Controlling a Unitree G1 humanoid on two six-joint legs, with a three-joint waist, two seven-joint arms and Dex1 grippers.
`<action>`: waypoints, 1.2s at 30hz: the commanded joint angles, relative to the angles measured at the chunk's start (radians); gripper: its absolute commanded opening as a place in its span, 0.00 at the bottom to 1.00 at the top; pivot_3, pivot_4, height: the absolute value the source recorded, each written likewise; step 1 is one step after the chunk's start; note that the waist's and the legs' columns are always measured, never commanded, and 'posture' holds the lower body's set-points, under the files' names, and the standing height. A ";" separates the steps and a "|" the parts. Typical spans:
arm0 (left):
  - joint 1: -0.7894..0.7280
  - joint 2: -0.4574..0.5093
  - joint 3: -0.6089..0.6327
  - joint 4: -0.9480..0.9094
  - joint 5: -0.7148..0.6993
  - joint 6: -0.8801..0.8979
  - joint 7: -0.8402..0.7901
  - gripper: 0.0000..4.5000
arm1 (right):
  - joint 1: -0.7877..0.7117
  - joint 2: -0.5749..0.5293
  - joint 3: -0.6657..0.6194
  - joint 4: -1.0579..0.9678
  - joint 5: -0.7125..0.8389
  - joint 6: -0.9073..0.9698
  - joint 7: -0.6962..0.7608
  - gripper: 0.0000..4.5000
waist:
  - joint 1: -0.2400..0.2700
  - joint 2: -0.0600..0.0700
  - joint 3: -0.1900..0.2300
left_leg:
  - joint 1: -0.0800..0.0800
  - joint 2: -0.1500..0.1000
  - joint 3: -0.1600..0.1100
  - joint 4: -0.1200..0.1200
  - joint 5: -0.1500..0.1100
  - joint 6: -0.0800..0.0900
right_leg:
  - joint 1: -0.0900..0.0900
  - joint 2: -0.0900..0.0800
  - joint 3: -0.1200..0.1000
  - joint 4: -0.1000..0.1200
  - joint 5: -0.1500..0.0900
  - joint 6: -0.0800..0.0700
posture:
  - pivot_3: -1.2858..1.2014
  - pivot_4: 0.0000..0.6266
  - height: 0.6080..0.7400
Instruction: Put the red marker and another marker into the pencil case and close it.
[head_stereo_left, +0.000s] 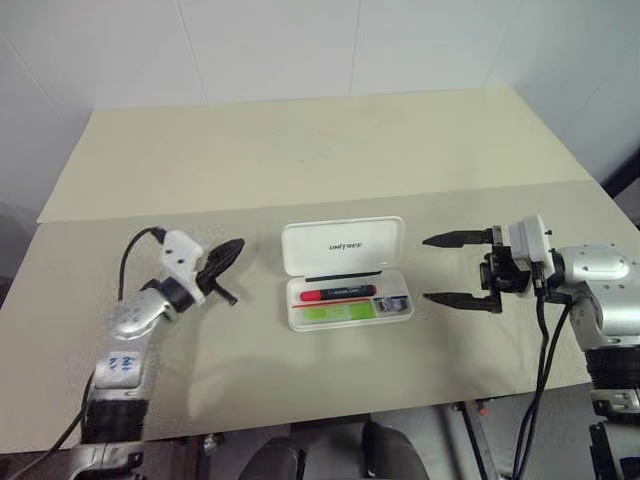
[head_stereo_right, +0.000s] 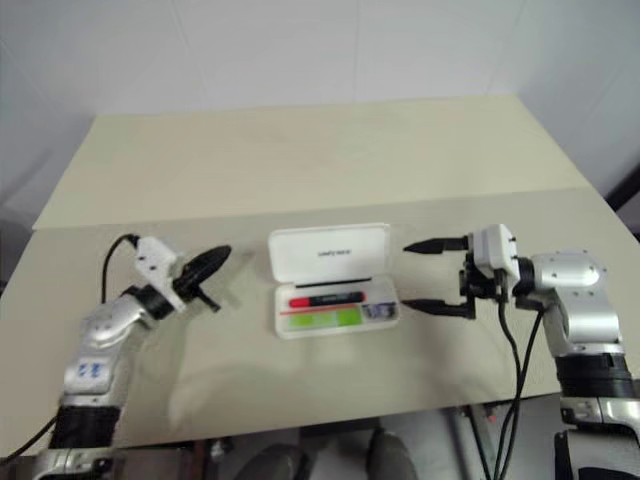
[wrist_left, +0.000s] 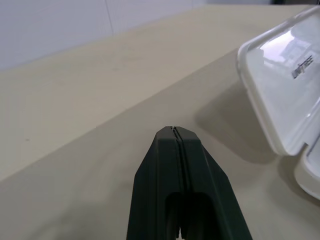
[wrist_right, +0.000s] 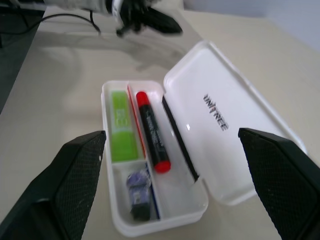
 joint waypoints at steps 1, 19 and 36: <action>-0.069 -0.030 -0.015 -0.007 -0.016 0.105 0.043 0.01 | -0.010 -0.003 -0.018 -0.019 0.011 -0.010 -0.003 1.00 | -0.001 0.000 0.000 | 0.000 0.000 0.000 0.000 0.000 0.000 | 0.000 0.000 0.000 0.000 0.000 0.000 | 0.52 0.24 1.00; -0.121 -0.024 -0.124 -0.099 -0.071 0.088 -0.243 0.01 | 0.007 0.007 -0.021 -0.025 0.009 -0.013 -0.026 1.00 | -0.003 0.000 0.000 | -0.001 0.000 0.000 0.001 0.000 0.000 | -0.001 -0.001 -0.001 0.000 0.000 0.000 | 0.52 0.24 1.00; -0.190 0.084 -0.383 -0.120 0.087 -0.107 -0.523 0.01 | 0.015 -0.017 -0.053 -0.052 0.050 0.050 -0.037 1.00 | -0.002 0.000 0.000 | -0.001 0.000 0.000 0.000 0.000 0.000 | -0.001 0.000 -0.001 -0.001 0.001 -0.001 | 0.52 0.24 1.00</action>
